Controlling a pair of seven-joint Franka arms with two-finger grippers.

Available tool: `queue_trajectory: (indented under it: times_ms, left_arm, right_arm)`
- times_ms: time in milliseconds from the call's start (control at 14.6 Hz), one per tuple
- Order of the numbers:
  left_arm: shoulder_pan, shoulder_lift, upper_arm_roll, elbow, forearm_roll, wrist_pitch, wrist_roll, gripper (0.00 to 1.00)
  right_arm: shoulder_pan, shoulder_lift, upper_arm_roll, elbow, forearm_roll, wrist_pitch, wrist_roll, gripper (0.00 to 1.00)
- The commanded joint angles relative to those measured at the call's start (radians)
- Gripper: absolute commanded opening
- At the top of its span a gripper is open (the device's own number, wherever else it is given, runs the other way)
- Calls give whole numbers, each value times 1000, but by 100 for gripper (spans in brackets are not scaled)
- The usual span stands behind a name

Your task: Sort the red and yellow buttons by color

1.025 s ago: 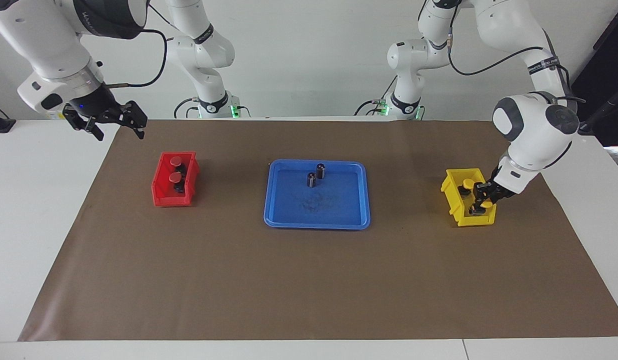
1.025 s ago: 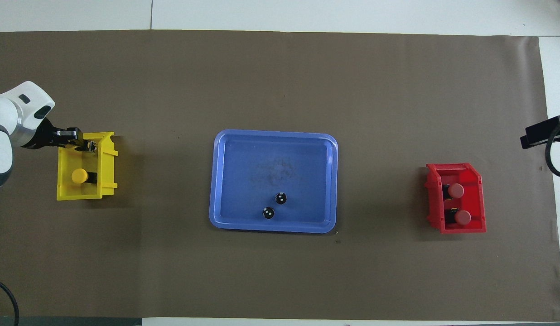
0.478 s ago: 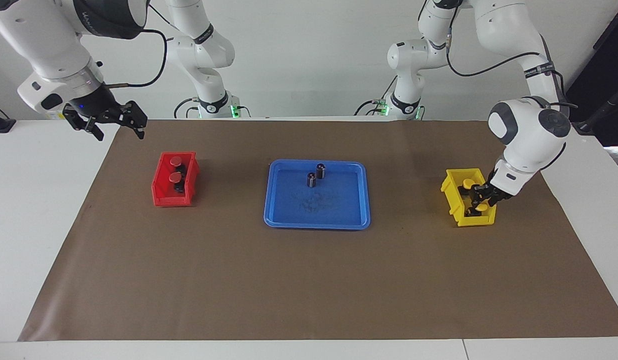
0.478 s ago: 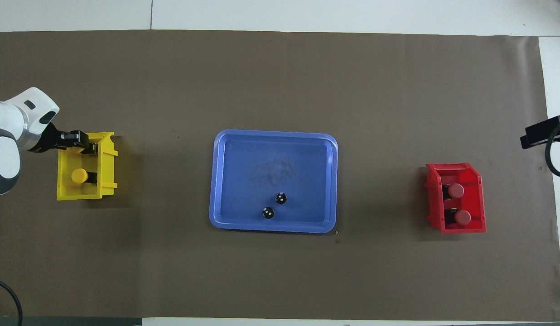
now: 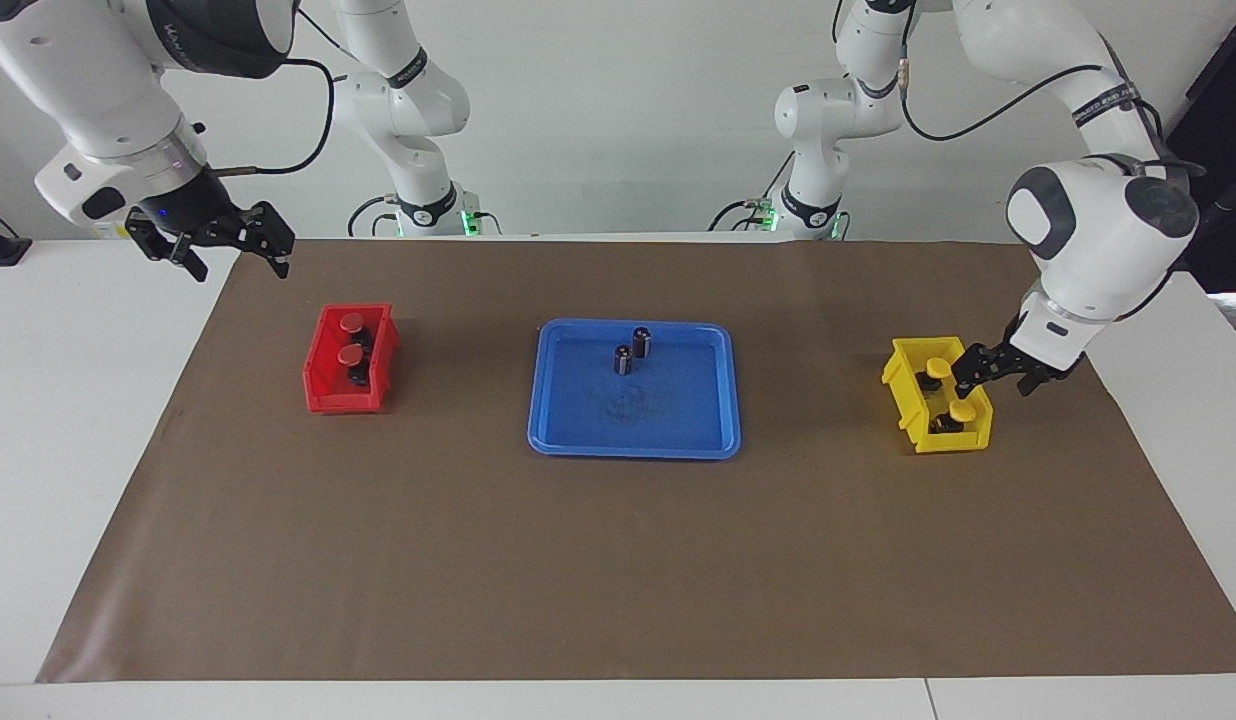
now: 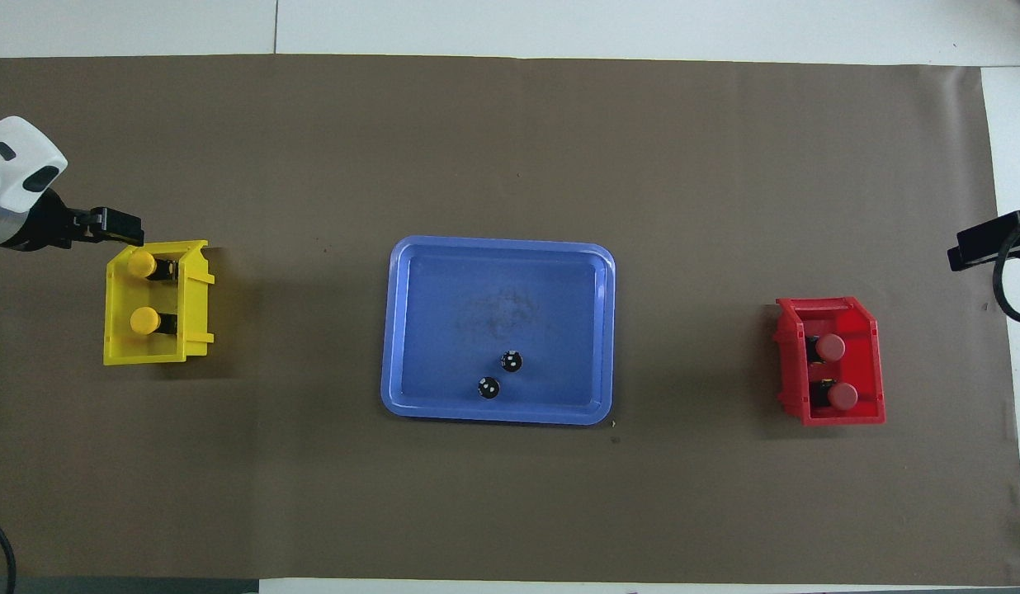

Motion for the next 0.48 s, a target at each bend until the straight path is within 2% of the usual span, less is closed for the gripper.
queue_trajectory:
  times_ms: [0,205,410]
  left_arm:
    - [-6,-28,5,114,11,-167,27,100]
    - [-7,-44,-2,232,13,-343,36,100]
    - [-7,-96,-6,250,5,-420,58,100]
  right_arm:
    - [-3,-17,4,-17,2,-9,9,100]
    - [-5,-17,4,-17,2,-9,9,100]
    - [-3,-17,4,-17,2,-9,9,100]
